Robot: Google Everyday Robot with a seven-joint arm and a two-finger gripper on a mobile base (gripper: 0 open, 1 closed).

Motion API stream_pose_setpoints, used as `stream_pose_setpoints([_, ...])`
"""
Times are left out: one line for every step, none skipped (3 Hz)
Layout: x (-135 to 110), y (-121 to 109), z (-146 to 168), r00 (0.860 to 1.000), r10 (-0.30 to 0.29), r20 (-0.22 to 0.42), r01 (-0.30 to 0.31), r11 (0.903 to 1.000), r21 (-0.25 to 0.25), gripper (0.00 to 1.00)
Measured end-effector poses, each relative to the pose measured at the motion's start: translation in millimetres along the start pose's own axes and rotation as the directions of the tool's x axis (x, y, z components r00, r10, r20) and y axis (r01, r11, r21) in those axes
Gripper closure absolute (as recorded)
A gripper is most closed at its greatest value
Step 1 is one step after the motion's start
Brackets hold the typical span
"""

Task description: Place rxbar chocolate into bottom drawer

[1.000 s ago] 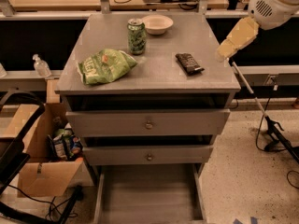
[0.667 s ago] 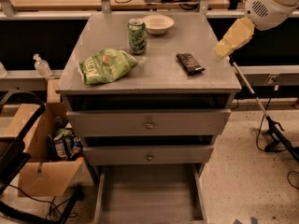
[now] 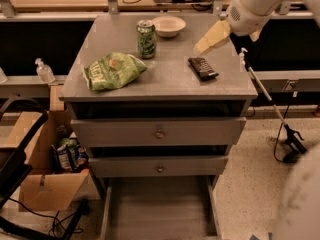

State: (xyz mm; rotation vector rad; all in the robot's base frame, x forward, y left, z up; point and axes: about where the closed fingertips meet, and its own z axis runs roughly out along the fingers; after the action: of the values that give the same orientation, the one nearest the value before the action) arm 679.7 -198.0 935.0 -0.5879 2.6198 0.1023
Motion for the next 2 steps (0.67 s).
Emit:
stream_pose_setpoints([-14,-2,28,0.997,0.078,-0.028,-0.078,0.9969,0.009,0.0])
stream_pose_setpoints([-20,-7,77,0.983,0.161,-0.089,-0.161,0.9869,0.007,0.0])
